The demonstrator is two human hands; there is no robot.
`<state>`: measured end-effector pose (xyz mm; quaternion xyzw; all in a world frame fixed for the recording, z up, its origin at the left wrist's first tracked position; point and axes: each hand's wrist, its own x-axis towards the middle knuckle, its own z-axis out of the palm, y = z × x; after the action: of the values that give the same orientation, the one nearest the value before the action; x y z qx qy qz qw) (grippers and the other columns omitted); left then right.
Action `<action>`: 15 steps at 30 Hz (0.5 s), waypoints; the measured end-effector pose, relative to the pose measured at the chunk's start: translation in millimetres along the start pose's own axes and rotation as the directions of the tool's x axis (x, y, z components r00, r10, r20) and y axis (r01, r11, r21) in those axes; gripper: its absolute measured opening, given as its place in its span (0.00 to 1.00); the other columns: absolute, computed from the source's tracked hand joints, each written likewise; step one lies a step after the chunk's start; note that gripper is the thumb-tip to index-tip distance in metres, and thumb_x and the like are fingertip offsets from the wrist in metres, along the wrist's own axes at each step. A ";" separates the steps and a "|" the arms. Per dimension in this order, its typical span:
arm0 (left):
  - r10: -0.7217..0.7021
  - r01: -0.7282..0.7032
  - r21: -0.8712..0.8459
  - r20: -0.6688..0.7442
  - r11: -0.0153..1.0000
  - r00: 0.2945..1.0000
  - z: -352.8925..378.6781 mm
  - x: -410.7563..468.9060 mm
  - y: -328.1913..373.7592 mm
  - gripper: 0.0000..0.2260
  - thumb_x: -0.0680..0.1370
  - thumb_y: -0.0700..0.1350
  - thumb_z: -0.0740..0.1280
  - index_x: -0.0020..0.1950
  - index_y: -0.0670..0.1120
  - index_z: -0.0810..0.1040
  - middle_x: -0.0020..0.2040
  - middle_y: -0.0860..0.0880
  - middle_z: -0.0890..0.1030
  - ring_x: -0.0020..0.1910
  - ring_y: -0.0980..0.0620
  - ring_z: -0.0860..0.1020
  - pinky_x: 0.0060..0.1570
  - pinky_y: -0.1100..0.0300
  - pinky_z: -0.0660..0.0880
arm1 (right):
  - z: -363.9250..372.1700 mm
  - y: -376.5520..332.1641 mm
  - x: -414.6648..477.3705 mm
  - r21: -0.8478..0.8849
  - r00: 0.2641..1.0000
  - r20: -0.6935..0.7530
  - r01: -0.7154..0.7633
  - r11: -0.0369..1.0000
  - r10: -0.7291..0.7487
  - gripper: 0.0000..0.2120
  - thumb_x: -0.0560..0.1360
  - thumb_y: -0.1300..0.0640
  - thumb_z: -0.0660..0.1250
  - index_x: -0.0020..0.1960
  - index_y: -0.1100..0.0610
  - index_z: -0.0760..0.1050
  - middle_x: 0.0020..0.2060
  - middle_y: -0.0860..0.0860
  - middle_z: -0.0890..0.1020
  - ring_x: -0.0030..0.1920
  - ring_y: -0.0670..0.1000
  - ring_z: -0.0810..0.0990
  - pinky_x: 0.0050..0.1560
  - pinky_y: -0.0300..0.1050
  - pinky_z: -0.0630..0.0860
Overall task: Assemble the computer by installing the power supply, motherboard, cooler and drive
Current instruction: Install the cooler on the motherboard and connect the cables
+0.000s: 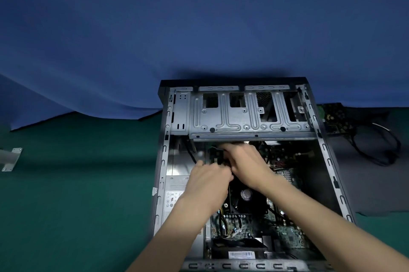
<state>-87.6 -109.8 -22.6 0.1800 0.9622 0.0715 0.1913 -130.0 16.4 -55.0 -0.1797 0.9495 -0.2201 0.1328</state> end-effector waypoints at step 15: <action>0.193 -0.168 0.227 -0.092 0.959 0.977 19.5 -3.7 -3.6 0.09 0.77 0.46 0.65 0.56 0.47 0.78 0.44 0.51 0.83 0.36 0.49 0.81 0.38 0.59 0.70 | 11.9 7.6 58.3 -0.110 0.890 0.434 -0.103 0.989 0.141 0.18 0.81 0.60 0.57 0.70 0.58 0.66 0.69 0.59 0.70 0.66 0.59 0.69 0.65 0.48 0.66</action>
<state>-77.8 -113.1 -40.0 0.2826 0.9531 -0.0070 0.1084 -180.7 -5.0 -79.0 -0.1701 0.9126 -0.1248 0.3502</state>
